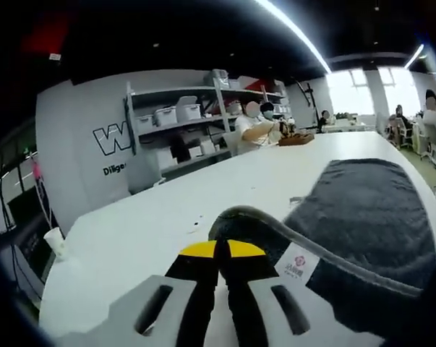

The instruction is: Open the folded towel by lifting each exposed corner and separating the folded layers until the towel lies flat within the target outline without major curled edges

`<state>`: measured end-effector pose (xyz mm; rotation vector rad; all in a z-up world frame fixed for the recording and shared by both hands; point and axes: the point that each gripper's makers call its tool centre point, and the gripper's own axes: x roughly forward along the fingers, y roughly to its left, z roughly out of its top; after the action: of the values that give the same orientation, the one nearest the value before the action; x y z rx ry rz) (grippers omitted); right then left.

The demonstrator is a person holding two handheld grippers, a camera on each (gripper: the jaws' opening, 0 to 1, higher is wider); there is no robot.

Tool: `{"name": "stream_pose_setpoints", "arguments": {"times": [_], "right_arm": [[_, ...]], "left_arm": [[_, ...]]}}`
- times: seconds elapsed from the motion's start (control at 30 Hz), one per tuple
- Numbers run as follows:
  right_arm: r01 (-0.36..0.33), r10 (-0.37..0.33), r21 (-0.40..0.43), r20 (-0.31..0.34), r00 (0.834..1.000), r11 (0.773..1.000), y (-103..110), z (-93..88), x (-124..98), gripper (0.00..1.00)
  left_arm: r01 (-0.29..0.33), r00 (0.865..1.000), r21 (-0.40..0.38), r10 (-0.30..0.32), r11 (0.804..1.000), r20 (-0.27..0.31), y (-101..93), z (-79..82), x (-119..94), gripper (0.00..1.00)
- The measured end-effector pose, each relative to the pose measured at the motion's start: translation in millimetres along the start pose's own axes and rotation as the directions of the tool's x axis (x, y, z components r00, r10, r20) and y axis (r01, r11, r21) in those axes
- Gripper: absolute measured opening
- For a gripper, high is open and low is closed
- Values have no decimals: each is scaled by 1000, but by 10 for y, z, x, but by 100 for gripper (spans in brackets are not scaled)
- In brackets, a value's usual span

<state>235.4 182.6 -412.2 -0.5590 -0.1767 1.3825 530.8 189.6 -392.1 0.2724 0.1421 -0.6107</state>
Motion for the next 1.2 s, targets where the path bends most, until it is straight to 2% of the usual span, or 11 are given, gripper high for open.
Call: {"name": "stream_pose_setpoints", "arguments": {"times": [0.17,0.3,0.43,0.57,0.83,1.0,1.2], "right_arm": [[-12,12,17,0,1000,1000,40,8,89,0],[-35,34,27,1,999,999,119,19,186,0],[-46,46,40,1,999,998,154,36,253,1],[-75,73,57,36,997,996,217,113,300,0],[-100,99,54,19,995,993,316,66,355,0],[-100,100,70,-1,995,993,341,-2,330,0],[-92,94,78,-20,995,993,367,-67,292,0]], "left_arm": [[-18,1000,-24,18,1000,0,74,-75,-63,2],[-28,1000,-67,27,997,-13,131,-217,-115,2],[-43,999,-81,42,996,-17,193,-265,-163,2],[-63,998,-92,62,994,-16,276,-274,-218,1],[-89,996,-99,88,991,-18,343,-280,-357,1],[-74,997,-93,73,993,-16,271,-254,-364,0],[-12,1000,-56,11,998,-21,53,-190,-295,2]]}}
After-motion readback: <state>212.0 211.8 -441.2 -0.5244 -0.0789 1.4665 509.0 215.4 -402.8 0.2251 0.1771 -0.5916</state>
